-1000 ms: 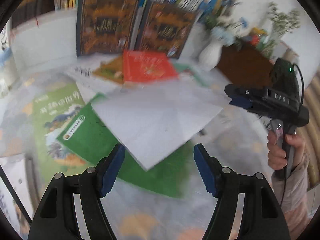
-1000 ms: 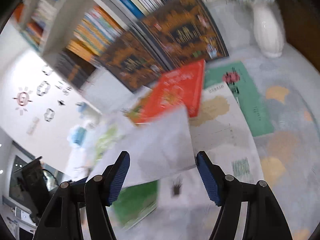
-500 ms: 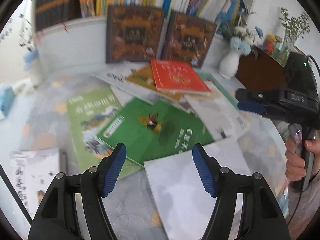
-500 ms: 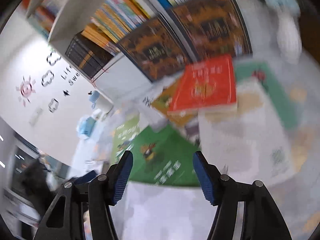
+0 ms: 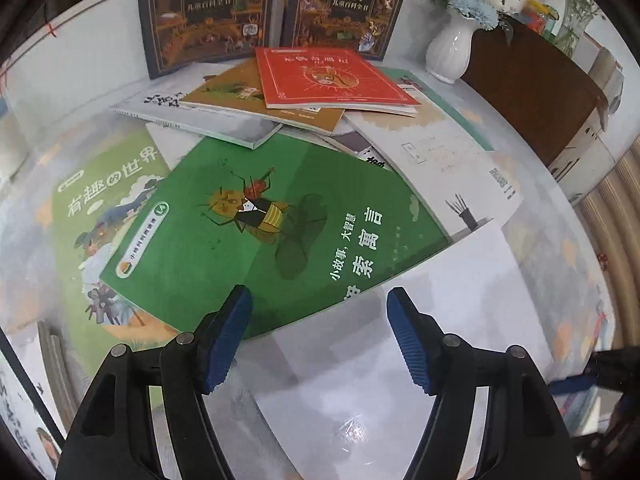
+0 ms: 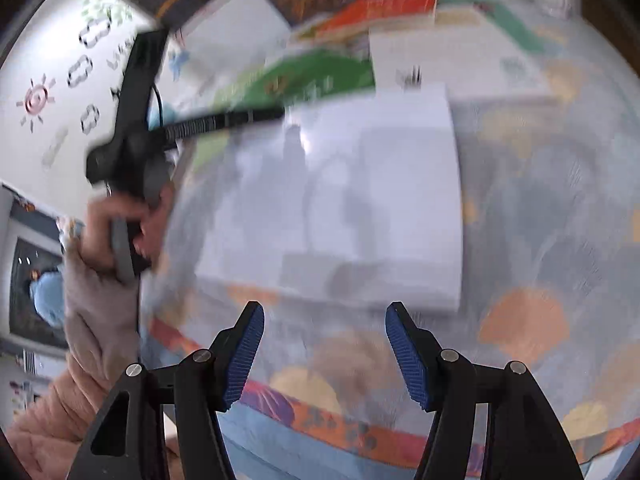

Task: Organize books
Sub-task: 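Lift the white-covered book with the left tool and carry it toward the stack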

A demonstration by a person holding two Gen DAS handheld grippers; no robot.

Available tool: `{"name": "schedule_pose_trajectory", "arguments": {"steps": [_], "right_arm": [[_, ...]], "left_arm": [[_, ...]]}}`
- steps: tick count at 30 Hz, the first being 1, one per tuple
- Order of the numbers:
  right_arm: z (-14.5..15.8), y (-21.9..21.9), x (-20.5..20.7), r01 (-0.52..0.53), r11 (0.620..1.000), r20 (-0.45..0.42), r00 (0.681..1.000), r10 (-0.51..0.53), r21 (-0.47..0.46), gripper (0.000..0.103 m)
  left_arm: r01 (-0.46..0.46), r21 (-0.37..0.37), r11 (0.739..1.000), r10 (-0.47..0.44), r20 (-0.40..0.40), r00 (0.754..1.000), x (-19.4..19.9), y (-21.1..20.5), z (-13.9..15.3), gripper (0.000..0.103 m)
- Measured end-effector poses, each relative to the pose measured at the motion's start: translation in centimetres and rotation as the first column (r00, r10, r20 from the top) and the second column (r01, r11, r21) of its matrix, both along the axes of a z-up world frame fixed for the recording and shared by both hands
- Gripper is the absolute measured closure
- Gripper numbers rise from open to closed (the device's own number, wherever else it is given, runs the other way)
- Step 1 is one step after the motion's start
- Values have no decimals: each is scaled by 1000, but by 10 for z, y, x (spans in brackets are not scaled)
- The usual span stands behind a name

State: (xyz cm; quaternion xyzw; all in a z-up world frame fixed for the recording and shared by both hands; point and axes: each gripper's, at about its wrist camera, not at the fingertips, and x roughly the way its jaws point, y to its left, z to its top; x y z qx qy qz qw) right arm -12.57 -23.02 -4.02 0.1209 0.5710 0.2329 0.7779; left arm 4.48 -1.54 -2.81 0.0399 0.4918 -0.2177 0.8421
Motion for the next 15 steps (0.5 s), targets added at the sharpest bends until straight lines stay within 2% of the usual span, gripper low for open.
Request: {"name": "schedule_pose_trajectory", "arguments": {"steps": [2, 5, 7, 9, 11, 13, 15], "right_arm": [[-12, -1, 6, 1, 1000, -20, 1000, -1, -11, 41], [-12, -21, 23, 57, 996, -38, 998, -55, 75, 41], [-12, -37, 38, 104, 992, -8, 995, -103, 71, 41], [-14, -48, 52, 148, 987, 15, 989, -149, 55, 40], [-14, -55, 71, 155, 984, 25, 987, -158, 89, 39], [-16, -60, 90, 147, 983, 40, 988, -152, 112, 31], [-18, -66, 100, 144, 975, 26, 988, -150, 172, 31]], "left_arm": [[13, -1, 1000, -13, -7, 1000, -7, 0, 1, 35], [51, 51, 997, -51, -10, 999, -23, -4, -1, 36], [97, 76, 992, -95, -26, 995, -46, -8, -3, 36], [130, 66, 989, -127, -53, 991, -68, -10, -8, 36], [189, -3, 982, -188, -104, 977, -100, -13, -14, 36], [230, -73, 971, -237, -112, 965, -124, -15, -13, 36], [219, -134, 966, -237, -132, 963, -132, -11, -10, 39]]}}
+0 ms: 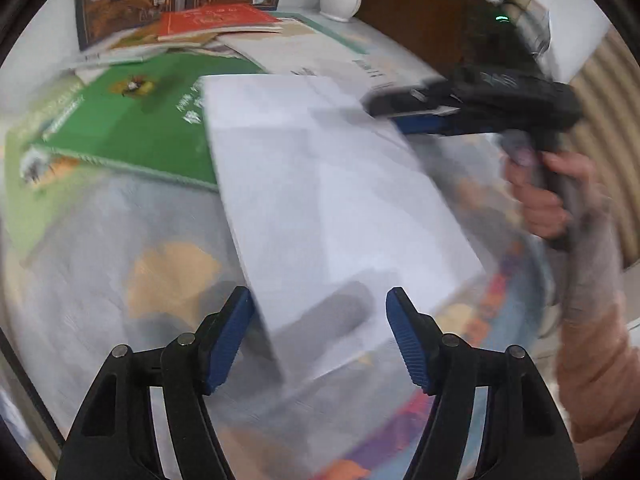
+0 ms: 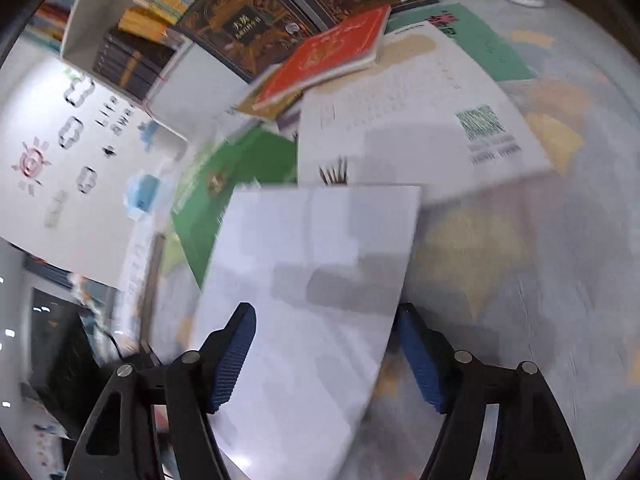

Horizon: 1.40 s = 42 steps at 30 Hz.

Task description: Organize books

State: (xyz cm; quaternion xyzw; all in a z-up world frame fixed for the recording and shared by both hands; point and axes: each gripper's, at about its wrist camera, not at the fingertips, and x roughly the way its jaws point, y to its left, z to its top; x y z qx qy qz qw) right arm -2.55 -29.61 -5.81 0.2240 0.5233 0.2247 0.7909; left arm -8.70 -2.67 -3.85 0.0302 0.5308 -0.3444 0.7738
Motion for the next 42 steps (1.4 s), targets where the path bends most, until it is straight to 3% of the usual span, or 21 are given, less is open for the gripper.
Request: {"name": "schedule_pose_trajectory", "arguments": {"steps": [2, 4, 6, 9, 11, 15, 17, 19, 20, 22, 23, 28, 32, 36, 42], "right_arm": [[0, -7, 0, 10, 999, -23, 1000, -9, 45, 33], [3, -7, -17, -11, 1000, -16, 1000, 11, 29, 33], [0, -10, -40, -58, 997, -20, 998, 59, 56, 33], [-11, -8, -71, -185, 971, -26, 981, 191, 151, 33], [-11, -6, -83, -199, 970, 22, 980, 198, 138, 34], [-14, -4, -72, -185, 971, 46, 983, 180, 152, 39], [-16, -4, -67, -188, 968, 67, 982, 179, 167, 42], [-15, -5, -67, -175, 973, 75, 983, 165, 148, 56], [-16, -6, -68, -170, 976, 75, 984, 161, 136, 60], [-21, -15, -64, -145, 983, 74, 988, 137, 115, 83], [-24, -17, -63, -136, 984, 76, 989, 128, 114, 85], [-25, -16, -55, -152, 980, 94, 986, 141, 127, 85], [-16, -6, -57, -122, 992, 102, 988, 117, 42, 84], [-4, 11, -62, -121, 990, 120, 984, 130, -76, 84], [5, 20, -73, -141, 983, 117, 981, 155, -121, 84]], "left_arm": [[-46, -22, 999, 46, -2, 999, 8, 8, 4, 40], [-90, -17, 996, 90, -15, 996, 24, 15, 1, 42], [-94, -47, 994, 91, -69, 993, 35, 18, -8, 42], [-85, -100, 991, 77, -82, 994, 42, 19, -9, 42], [-77, -120, 990, 67, -85, 994, 44, 19, -10, 42], [-84, -163, 983, 68, -99, 993, 52, 20, -12, 48], [-86, -178, 980, 70, -95, 993, 54, 21, -13, 57], [-103, -179, 979, 86, -99, 991, 58, 23, -14, 68], [-114, -175, 978, 99, -95, 991, 57, 24, -15, 70], [-125, -186, 975, 109, -98, 989, 57, 27, -16, 71], [-128, -187, 974, 111, -96, 989, 57, 28, -16, 72], [-135, -159, 978, 127, -63, 990, 53, 24, -15, 71], [-153, -158, 975, 144, -66, 987, 54, 25, -16, 71], [-166, -94, 982, 161, -64, 985, 51, 19, -9, 71], [-148, -58, 987, 144, -55, 988, 44, 19, -3, 71]]}}
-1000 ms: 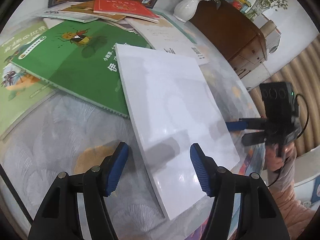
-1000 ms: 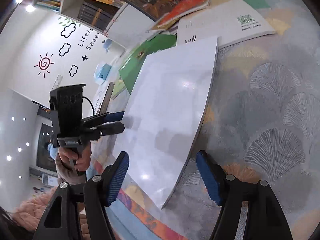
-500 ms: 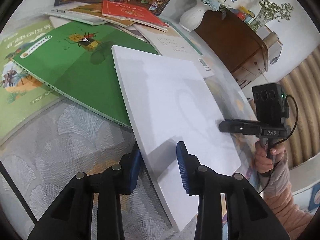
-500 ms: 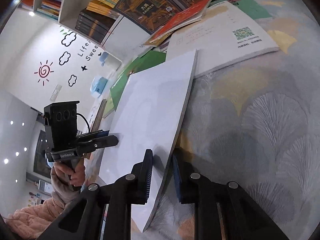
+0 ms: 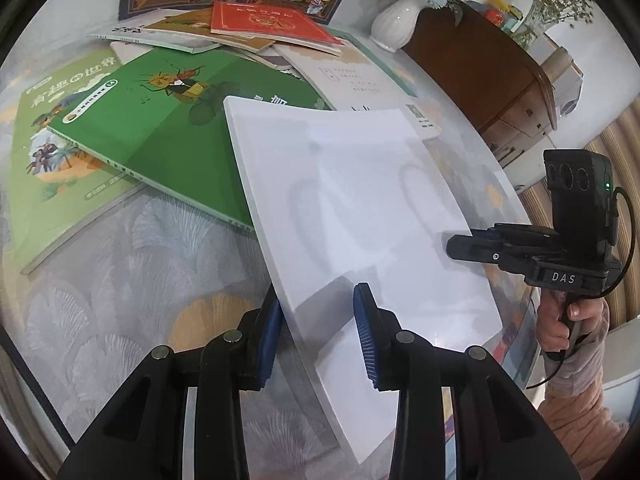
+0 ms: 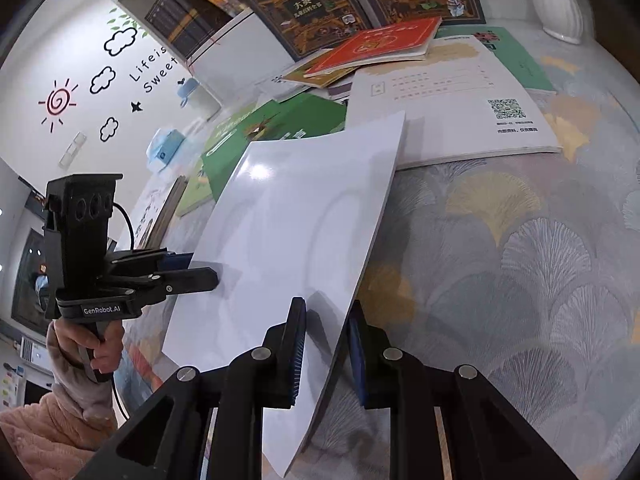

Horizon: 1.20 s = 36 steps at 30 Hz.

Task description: Organize books

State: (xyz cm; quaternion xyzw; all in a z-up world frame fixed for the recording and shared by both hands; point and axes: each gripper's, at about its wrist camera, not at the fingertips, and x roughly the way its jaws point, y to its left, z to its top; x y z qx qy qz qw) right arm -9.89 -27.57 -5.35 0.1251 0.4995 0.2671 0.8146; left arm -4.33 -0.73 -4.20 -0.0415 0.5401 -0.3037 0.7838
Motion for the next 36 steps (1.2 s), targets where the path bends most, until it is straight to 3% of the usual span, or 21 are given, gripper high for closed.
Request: {"name": "schedule_pose_trajectory", "arguments": {"steps": [10, 22, 30, 36], "right_arm": [[19, 26, -19, -33, 997, 36, 999, 36, -69, 84], [67, 73, -28, -80, 993, 134, 987, 92, -91, 84], [90, 130, -19, -151, 986, 172, 972, 161, -72, 83], [98, 186, -7, -228, 973, 192, 954, 231, -37, 83]], "left_arm": [[10, 15, 1000, -10, 39, 999, -13, 9, 14, 71], [-47, -39, 998, 52, 119, 992, -22, 57, 53, 70], [-137, -54, 989, 145, 180, 973, -25, 118, 77, 70], [-227, -35, 973, 229, 230, 946, -29, 174, 96, 70]]}}
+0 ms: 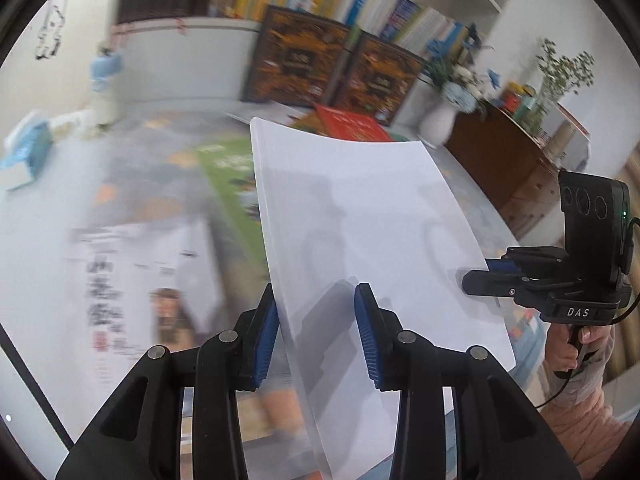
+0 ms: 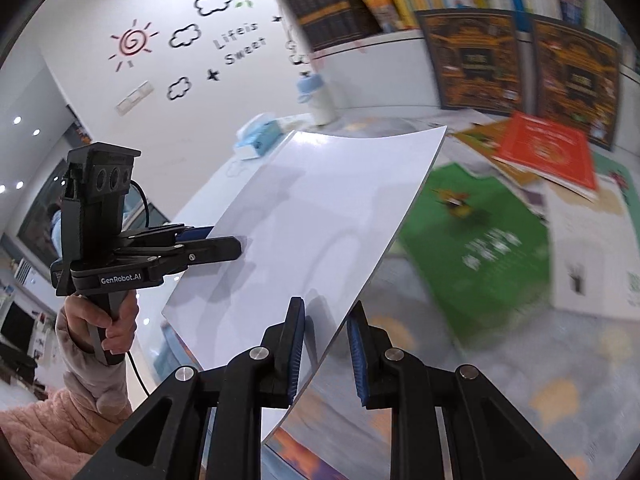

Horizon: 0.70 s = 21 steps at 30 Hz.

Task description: Organize books

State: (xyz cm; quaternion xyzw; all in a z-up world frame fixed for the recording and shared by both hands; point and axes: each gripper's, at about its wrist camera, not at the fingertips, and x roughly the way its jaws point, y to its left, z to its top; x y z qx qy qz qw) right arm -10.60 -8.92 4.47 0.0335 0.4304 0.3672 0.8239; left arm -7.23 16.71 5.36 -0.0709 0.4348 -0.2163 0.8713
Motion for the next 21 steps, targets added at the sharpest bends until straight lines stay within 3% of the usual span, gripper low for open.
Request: {"name": "schedule_pose_trajectory", "arguments": {"steps": [9, 13, 21], "right_arm": [[-4, 89, 14, -96, 995, 30, 995, 96, -4, 83], [-17, 119, 26, -122, 993, -5, 993, 122, 0, 82], [-54, 164, 48, -137, 990, -80, 988, 134, -31, 82]], "left_arm": [[-123, 29, 992, 123, 10, 992, -7, 75, -3, 68], [-173, 2, 985, 173, -14, 985, -2, 108, -19, 68], [-181, 7, 983, 181, -72, 981, 8, 140, -63, 65]]}}
